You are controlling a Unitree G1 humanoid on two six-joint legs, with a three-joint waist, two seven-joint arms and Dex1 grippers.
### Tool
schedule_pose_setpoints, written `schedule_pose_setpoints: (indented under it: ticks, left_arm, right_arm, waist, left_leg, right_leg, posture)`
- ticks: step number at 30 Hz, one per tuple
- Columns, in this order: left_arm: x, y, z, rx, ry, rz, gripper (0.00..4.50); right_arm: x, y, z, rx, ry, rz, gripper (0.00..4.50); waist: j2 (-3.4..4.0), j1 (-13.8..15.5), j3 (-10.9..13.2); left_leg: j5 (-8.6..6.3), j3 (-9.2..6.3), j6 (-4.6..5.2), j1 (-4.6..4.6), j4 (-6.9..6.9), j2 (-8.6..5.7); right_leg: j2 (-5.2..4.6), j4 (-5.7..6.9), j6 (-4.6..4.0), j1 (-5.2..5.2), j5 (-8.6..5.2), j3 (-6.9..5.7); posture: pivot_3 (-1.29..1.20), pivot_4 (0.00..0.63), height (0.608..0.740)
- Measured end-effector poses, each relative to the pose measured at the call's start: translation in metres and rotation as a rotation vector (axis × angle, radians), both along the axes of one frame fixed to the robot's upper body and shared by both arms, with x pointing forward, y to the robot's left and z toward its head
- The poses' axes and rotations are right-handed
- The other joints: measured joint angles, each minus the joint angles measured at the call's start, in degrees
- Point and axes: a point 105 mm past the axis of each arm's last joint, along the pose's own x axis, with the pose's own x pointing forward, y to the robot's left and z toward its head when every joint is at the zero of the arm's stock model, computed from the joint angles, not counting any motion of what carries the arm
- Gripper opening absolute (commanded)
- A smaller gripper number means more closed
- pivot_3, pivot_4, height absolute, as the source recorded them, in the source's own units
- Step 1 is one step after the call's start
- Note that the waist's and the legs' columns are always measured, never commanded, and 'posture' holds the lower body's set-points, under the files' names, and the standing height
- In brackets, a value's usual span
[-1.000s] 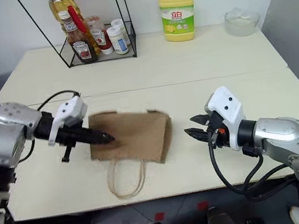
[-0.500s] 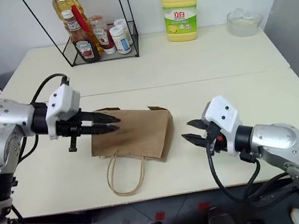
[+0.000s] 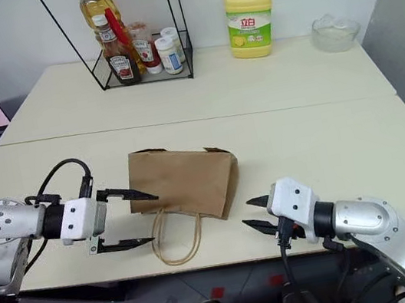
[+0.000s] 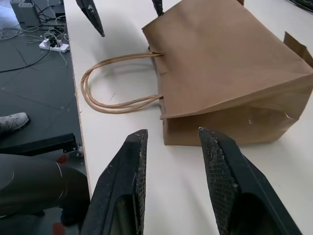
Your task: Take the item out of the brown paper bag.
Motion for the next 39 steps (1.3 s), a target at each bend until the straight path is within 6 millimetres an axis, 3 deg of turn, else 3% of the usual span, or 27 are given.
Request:
schedule_pose_setpoints:
  ticks: [5,19,31,39]
  left_arm:
    - [0.008,0.004,-0.008,0.072,-0.124,-0.100,4.06]
    - [0.013,-0.011,-0.040,0.150,-0.142,-0.246,4.06]
    - [0.023,-0.005,-0.027,0.116,-0.173,-0.231,4.06]
    - [0.019,-0.005,-0.035,0.152,-0.187,-0.270,4.06]
  right_arm:
    - [0.000,0.002,-0.001,0.007,0.003,0.001,1.72]
    - [-0.005,-0.001,-0.008,-0.007,0.036,-0.004,1.72]
    - [-0.009,-0.001,-0.007,-0.017,0.039,0.002,1.72]
    - [-0.009,-0.001,-0.007,-0.018,0.038,0.002,1.72]
  waist:
    - [0.00,0.03,0.00]
    - [0.00,-0.02,0.00]
    - [0.00,-0.20,0.00]
    - [0.00,-0.21,0.00]
  left_leg:
    - [0.00,0.00,0.00,-0.01,0.00,0.00]
    - [0.00,-0.03,0.00,0.01,0.00,0.00]
    - [0.00,-0.04,0.00,0.02,0.00,0.00]
    - [0.00,-0.05,0.00,0.03,0.00,0.00]
  right_leg:
    - [0.00,-0.02,0.00,0.02,0.00,0.00]
    - [0.01,-0.01,0.00,0.05,0.00,-0.03]
    - [0.01,-0.01,0.00,0.08,0.00,-0.04]
    - [0.01,-0.01,0.00,0.10,0.00,-0.05]
  posture:
    - [0.00,0.150,0.740]
    - [0.00,0.150,0.740]
    - [0.00,0.150,0.740]
    - [0.00,0.150,0.740]
